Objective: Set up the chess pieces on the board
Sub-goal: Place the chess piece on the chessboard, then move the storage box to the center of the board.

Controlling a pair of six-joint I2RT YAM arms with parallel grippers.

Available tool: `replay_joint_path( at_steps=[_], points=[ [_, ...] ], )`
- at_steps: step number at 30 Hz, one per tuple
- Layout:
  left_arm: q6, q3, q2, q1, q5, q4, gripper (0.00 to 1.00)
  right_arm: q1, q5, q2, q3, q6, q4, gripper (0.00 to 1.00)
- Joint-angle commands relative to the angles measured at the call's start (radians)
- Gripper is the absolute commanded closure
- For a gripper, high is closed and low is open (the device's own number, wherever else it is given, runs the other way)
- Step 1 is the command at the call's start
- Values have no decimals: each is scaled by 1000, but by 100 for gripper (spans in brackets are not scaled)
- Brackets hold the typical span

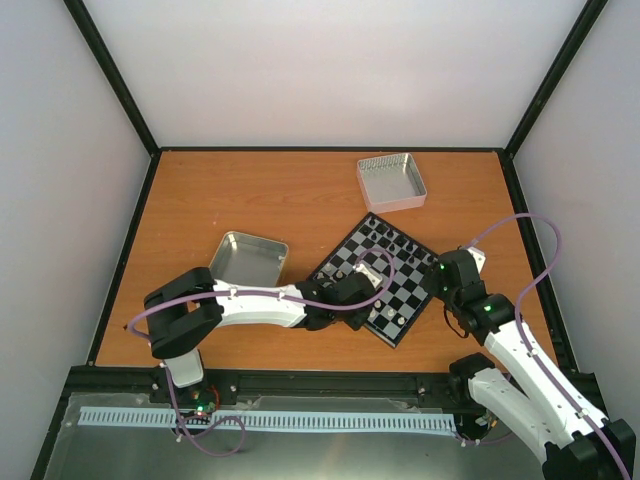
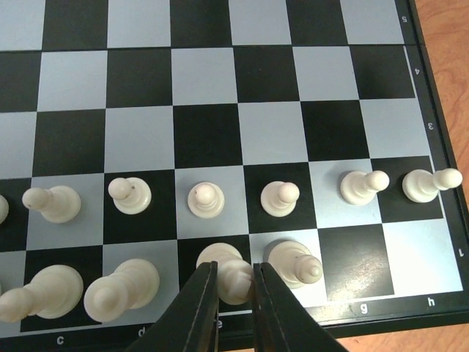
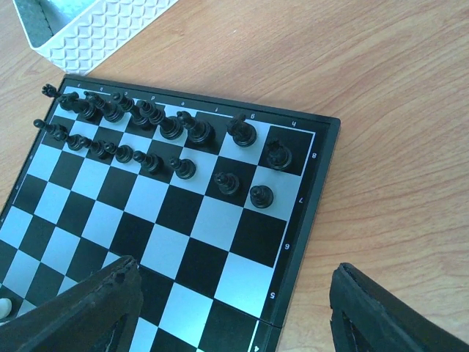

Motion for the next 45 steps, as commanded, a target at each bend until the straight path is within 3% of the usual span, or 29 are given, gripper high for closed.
replay_joint_path(
  at_steps=[1, 6, 10, 16, 24, 32, 36, 40, 45],
  points=[
    [6, -4, -16, -15, 27, -39, 81, -10, 5, 2, -14, 12, 25, 30],
    [-4, 36, -58, -14, 22, -78, 63, -10, -6, 1, -18, 16, 27, 30],
    [-9, 42, -157, -10, -41, -107, 54, -11, -16, -3, -25, 22, 31, 30],
    [-34, 31, -267, 30, -75, -136, 49, -11, -29, -2, -19, 20, 36, 30],
    [-120, -39, -429, 188, -152, -244, 39, -11, -58, -10, 24, -16, 31, 30],
    [-213, -212, -664, 488, -27, -303, 44, -12, -49, -15, 33, -9, 50, 30],
    [-240, -308, -741, 650, 47, -341, 54, -12, -55, -74, 0, -17, 111, 30],
    [-235, -367, -700, 717, 94, -338, 61, -12, -62, -59, -8, -23, 147, 30],
    [-229, -358, -535, 731, 158, -301, 64, -11, -108, 28, 9, -4, 122, 31]
  ],
)
